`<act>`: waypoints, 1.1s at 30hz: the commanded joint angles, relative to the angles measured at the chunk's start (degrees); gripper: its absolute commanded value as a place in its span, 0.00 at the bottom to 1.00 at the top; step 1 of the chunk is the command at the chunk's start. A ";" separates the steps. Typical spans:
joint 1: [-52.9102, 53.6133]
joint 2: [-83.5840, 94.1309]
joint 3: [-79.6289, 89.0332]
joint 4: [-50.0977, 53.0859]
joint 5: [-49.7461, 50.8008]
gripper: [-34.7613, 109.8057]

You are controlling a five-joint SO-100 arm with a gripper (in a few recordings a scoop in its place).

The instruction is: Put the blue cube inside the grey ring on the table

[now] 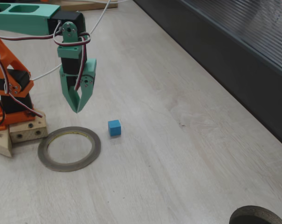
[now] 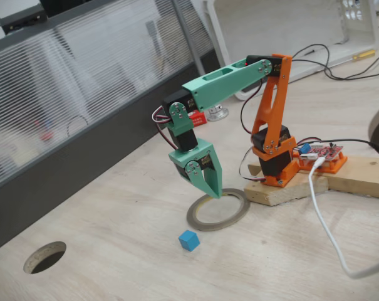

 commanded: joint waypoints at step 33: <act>-0.18 -30.50 -22.24 -15.29 0.97 0.25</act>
